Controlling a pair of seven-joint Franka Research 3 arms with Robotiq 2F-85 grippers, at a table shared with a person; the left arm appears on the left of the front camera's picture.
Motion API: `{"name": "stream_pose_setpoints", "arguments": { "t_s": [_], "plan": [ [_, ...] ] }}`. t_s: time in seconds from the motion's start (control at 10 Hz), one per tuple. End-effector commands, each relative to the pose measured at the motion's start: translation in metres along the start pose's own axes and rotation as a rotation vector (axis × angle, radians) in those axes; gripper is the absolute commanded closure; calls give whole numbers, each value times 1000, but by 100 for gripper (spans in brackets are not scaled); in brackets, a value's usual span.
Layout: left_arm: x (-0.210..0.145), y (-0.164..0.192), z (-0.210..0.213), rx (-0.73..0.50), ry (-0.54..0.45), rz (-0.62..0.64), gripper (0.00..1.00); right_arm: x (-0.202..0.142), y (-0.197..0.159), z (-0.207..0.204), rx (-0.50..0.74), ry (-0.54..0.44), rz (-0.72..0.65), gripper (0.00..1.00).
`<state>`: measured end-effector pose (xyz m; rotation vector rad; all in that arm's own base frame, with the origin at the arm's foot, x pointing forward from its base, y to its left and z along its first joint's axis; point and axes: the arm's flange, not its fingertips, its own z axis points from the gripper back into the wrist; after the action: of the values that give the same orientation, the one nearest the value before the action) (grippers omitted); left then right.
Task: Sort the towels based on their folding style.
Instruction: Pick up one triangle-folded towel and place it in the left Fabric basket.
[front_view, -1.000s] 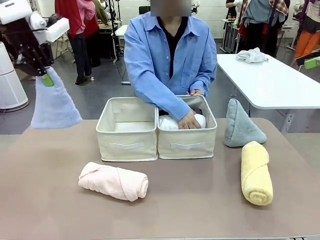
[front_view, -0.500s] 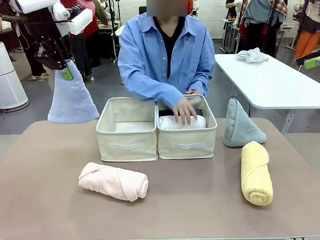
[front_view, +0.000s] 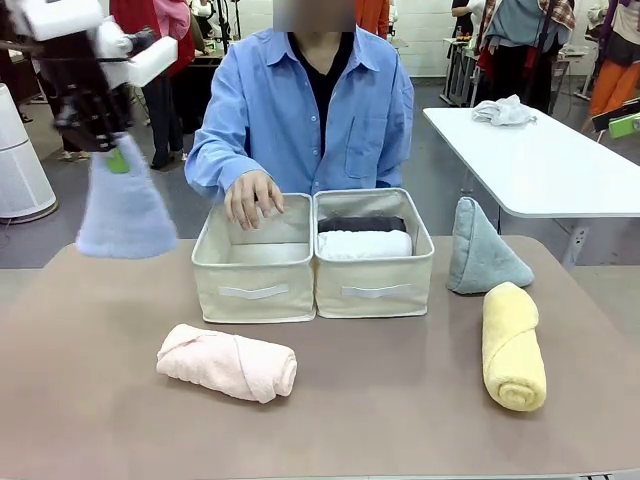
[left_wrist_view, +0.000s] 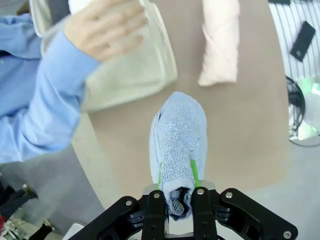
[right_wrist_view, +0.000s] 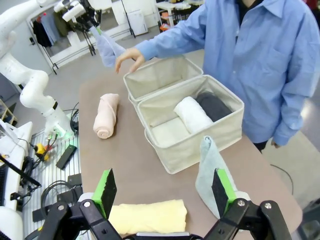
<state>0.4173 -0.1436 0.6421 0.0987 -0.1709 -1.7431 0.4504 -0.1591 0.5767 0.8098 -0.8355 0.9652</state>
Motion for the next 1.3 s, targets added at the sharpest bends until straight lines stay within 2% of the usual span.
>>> {"name": "stream_pose_setpoints", "arguments": {
  "t_s": [0.0, 0.1, 0.2, 0.3, 0.6, 1.2],
  "plan": [
    [-82, -84, 18, 16, 100, 76, 84, 0, 1, -1, 5, -7, 3, 0],
    [-108, -135, 22, 84, 100, 215, 84, 0, 1, -1, 5, -7, 3, 0],
    [-127, -151, 28, 128, 107, 299, 84, 0, 1, -1, 5, -7, 3, 0],
    [-130, -159, 26, 133, 109, 327, 84, 0, 1, -1, 5, -7, 3, 0],
    [-142, -155, 23, 116, 100, 344, 84, 0, 1, -1, 5, -7, 3, 0],
    [-138, -147, 20, 114, 82, 343, 84, 0, 1, -1, 5, -7, 3, 0]
  ]
}}
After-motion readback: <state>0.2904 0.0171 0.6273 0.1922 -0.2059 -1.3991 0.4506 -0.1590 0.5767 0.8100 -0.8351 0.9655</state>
